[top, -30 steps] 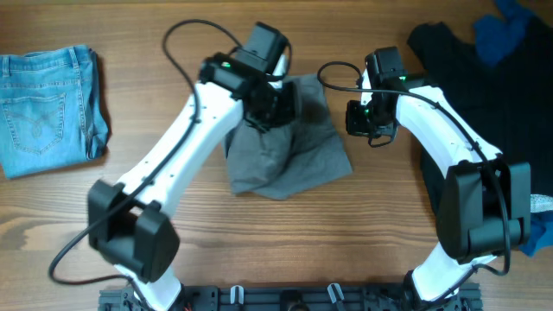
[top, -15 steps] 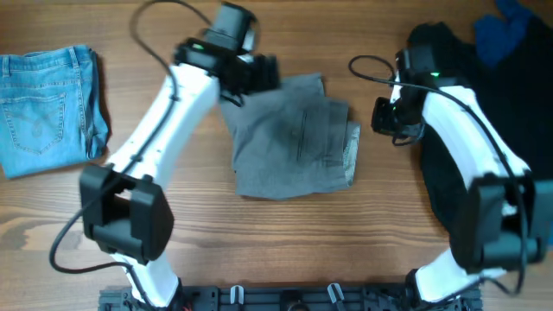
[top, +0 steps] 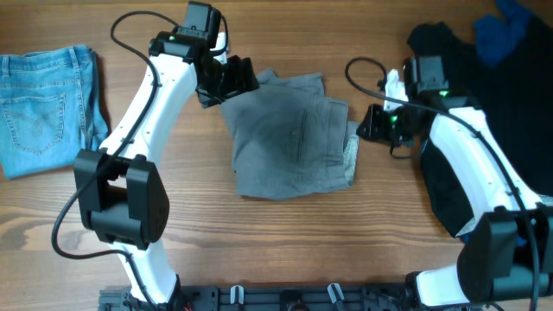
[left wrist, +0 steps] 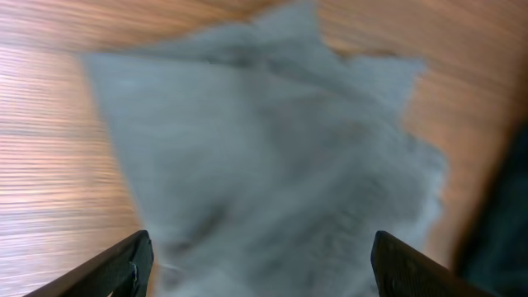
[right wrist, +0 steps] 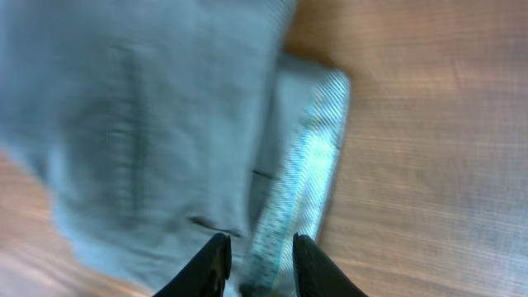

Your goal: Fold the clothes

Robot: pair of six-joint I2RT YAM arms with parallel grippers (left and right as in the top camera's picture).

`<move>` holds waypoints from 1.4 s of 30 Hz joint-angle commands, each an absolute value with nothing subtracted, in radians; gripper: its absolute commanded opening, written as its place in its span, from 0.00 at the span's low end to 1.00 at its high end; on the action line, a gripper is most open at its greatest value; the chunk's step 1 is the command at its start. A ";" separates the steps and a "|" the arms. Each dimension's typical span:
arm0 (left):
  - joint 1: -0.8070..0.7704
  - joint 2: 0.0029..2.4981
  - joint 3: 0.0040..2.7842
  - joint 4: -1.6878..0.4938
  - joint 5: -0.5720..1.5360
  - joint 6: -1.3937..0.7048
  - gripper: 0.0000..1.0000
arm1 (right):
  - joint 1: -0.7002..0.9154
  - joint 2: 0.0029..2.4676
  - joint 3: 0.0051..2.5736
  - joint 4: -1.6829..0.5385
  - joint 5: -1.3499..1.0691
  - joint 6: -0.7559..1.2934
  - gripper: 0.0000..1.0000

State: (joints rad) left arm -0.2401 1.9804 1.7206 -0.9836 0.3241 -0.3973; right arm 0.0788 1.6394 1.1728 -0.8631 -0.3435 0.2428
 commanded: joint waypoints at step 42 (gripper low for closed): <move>-0.265 1.965 1.734 -1.076 0.009 -0.483 0.95 | 0.017 1.822 0.861 -0.492 -0.864 0.252 0.72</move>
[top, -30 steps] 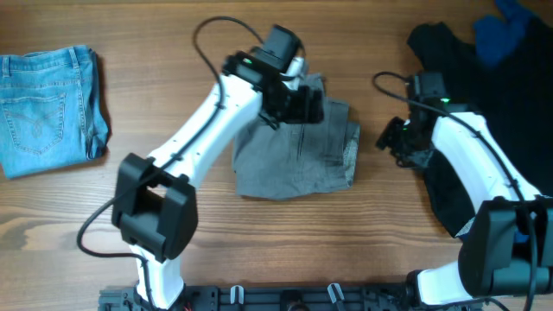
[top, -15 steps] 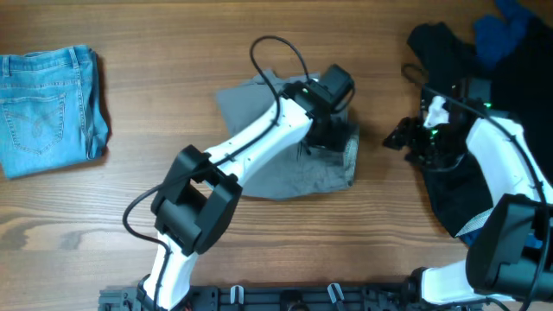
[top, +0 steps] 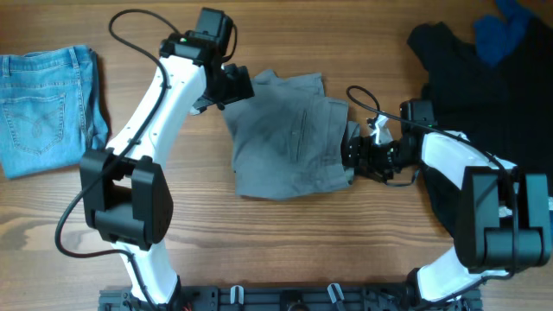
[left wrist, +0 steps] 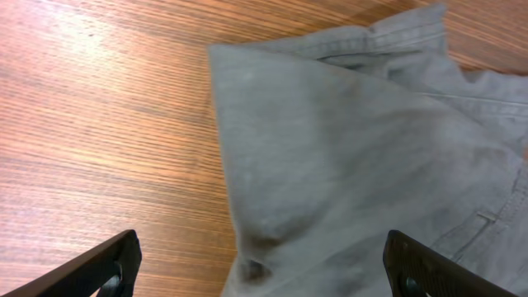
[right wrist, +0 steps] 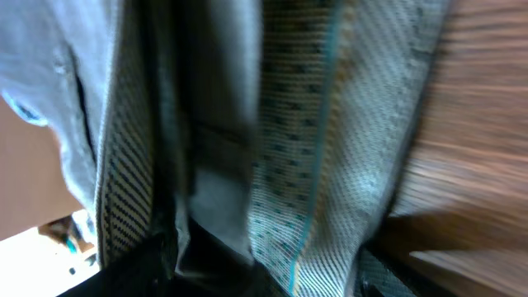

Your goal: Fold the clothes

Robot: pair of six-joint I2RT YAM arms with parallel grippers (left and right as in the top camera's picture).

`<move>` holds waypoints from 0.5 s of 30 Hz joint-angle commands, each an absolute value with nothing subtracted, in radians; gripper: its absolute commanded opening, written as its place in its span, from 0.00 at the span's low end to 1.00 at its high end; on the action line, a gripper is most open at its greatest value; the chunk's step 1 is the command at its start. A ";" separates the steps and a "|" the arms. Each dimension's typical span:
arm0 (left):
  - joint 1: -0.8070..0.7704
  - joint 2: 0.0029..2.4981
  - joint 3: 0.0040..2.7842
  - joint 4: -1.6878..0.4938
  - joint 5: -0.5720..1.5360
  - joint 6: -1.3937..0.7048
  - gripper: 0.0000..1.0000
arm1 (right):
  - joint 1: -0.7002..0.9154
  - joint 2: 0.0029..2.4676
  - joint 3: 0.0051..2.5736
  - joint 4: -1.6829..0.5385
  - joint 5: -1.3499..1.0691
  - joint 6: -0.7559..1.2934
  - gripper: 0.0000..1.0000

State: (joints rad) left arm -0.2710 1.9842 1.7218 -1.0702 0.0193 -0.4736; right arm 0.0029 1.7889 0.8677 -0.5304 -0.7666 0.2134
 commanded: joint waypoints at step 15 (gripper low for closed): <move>-0.266 1.965 1.734 -1.101 0.009 -0.483 0.95 | -0.099 1.822 0.861 -0.334 -0.914 0.426 0.72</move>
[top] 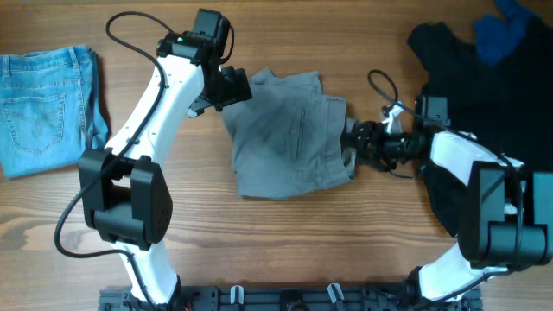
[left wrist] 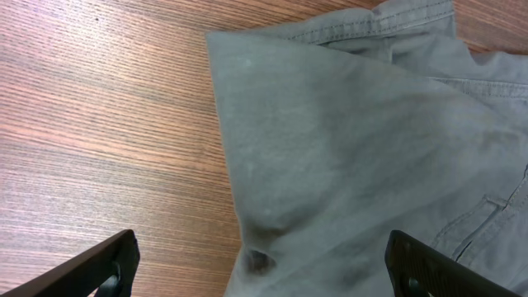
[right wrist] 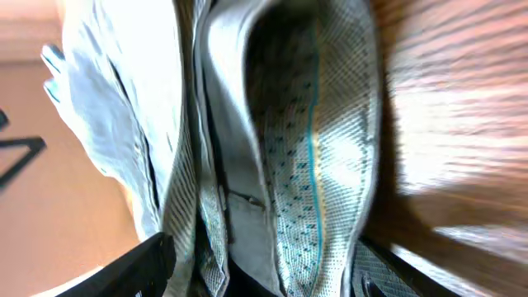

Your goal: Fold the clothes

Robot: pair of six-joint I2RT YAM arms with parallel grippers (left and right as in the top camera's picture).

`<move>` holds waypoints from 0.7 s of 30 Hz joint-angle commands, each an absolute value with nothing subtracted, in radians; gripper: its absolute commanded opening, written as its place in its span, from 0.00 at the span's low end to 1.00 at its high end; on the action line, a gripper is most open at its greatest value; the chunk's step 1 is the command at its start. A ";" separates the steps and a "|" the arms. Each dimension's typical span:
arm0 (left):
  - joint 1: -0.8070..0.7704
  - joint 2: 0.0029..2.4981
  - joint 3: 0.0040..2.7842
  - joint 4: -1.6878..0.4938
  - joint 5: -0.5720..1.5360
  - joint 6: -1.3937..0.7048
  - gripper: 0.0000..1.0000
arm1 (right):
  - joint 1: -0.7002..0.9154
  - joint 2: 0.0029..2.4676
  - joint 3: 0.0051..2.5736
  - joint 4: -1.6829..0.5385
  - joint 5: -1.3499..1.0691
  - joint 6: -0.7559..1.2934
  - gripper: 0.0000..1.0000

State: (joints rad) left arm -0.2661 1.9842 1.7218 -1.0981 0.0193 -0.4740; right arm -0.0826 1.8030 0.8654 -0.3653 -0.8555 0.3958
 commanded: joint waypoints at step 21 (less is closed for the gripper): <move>-0.266 1.965 1.734 -1.118 0.009 -0.482 0.96 | 0.067 1.822 0.861 -0.247 -0.753 0.492 0.18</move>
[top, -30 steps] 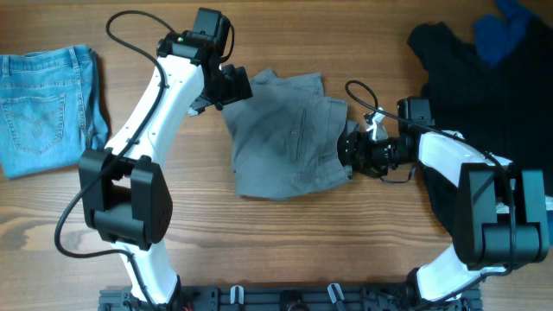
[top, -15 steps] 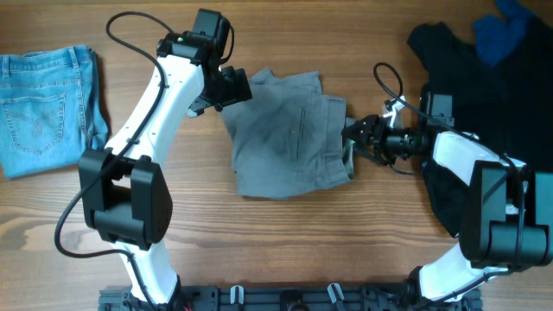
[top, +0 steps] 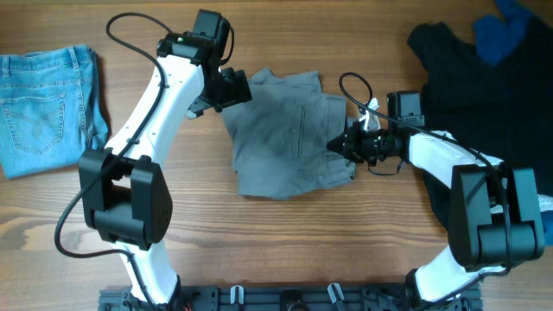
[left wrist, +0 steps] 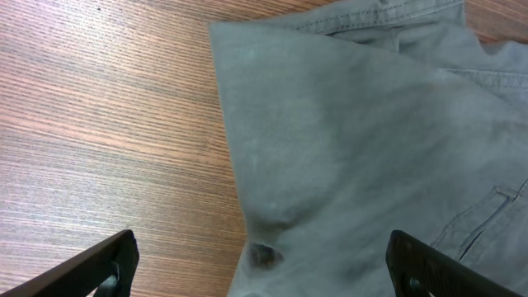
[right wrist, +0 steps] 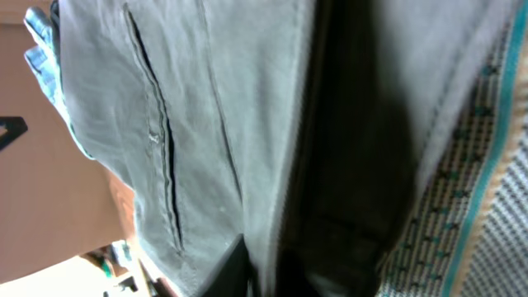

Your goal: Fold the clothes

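Note:
Crumpled grey shorts [top: 285,130] lie in the middle of the wooden table [top: 259,250]. My left gripper [top: 229,89] hovers open over their upper left corner; in the left wrist view its fingers [left wrist: 107,266] stand wide apart above the grey cloth [left wrist: 355,140], holding nothing. At the shorts' right edge, my right gripper [top: 340,145] is shut on the cloth. The right wrist view shows that gripper [right wrist: 272,264] with a grey fold between its jaws, beside the patterned waistband lining [right wrist: 487,206].
Folded blue jeans [top: 43,108] lie at the far left edge. A heap of black clothes [top: 484,69] with a blue piece [top: 510,30] on top fills the right side, behind my right arm.
My right gripper has moved a little left onto the shorts' right edge and shut on a fold there. The left gripper stays open over the upper left corner.
At first my right gripper was off the shorts' right edge and the left hovered open over their upper left corner. Then the right gripper stood open at the waistband edge. Now it is shut on that edge, the left arm barely shifted.

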Robot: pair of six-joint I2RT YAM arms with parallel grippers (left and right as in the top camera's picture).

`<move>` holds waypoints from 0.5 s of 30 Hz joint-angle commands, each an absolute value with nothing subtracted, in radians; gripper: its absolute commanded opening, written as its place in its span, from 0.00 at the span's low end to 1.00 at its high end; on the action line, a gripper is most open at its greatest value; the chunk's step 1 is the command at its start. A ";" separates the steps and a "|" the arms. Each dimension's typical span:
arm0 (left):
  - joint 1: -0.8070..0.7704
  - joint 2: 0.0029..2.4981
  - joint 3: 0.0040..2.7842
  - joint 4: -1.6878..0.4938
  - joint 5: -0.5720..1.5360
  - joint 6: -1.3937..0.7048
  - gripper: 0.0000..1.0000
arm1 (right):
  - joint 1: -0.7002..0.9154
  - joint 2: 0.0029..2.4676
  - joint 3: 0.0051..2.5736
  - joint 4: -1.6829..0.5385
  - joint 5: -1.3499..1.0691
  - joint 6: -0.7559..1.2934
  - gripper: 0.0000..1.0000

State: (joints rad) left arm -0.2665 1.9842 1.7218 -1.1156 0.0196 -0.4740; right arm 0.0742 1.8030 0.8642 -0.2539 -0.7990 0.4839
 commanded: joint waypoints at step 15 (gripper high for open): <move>-0.266 1.965 1.734 -1.117 0.009 -0.479 0.97 | -0.004 1.621 0.863 -0.595 -0.232 0.560 0.04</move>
State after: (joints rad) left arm -0.2665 1.9842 1.7218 -1.1152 0.0193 -0.4736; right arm 0.0036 1.6310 0.8669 -0.5274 -0.5529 0.5167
